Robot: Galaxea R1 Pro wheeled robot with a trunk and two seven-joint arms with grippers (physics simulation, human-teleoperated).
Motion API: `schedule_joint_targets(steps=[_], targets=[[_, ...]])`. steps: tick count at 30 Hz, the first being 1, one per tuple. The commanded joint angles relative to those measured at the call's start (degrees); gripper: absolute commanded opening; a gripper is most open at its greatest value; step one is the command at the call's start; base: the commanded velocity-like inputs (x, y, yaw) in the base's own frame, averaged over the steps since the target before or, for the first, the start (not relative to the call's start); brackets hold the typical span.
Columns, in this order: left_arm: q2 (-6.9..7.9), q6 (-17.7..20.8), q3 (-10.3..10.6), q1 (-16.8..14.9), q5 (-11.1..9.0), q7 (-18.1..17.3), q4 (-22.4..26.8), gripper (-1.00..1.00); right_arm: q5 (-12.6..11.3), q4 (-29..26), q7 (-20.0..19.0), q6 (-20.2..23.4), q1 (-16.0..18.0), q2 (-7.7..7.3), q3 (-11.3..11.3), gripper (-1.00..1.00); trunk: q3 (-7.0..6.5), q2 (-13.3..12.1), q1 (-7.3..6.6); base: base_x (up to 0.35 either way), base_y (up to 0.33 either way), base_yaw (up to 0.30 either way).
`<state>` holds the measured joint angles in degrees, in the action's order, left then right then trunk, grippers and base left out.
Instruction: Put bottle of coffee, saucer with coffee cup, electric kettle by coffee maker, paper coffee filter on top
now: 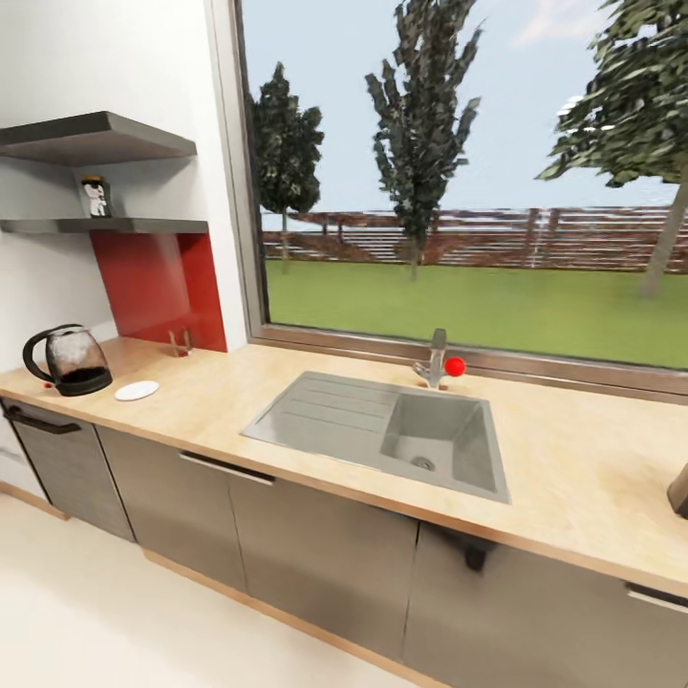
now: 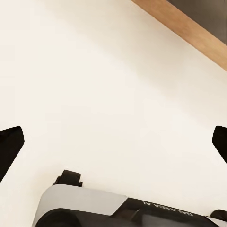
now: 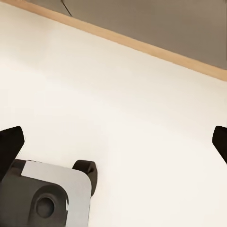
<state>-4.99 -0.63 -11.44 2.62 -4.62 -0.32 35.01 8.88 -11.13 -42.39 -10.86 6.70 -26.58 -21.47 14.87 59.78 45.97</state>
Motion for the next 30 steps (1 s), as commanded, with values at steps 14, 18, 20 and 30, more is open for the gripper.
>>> schedule_joint_targets(steps=[14,18,20,30], targets=[[-0.02,0.0,-0.4,0.0,-0.5,0.0,0.1,1.0,14.7,1.5,4.7,-0.4,0.1,5.85,-0.4,1.0,0.06,0.0,0.02,0.16,0.27,0.243],[-0.02,0.0,-0.6,0.0,-0.6,0.0,0.1,1.0,18.3,2.3,9.9,-0.3,0.1,8.15,-0.5,1.0,0.06,0.0,0.02,0.236,0.237,0.256],[0.0,0.0,-1.5,0.0,-0.6,0.0,0.1,1.0,19.9,3.5,14.2,-0.5,0.1,9.87,-0.5,1.0,0.06,0.0,0.02,0.254,0.231,0.126],[2.36,0.2,-2.1,0.0,-0.5,-1.2,0.1,1.0,20.1,4.1,15.0,-0.7,0.1,10.23,-0.5,1.0,0.06,0.0,0.02,0.286,0.204,0.237]])
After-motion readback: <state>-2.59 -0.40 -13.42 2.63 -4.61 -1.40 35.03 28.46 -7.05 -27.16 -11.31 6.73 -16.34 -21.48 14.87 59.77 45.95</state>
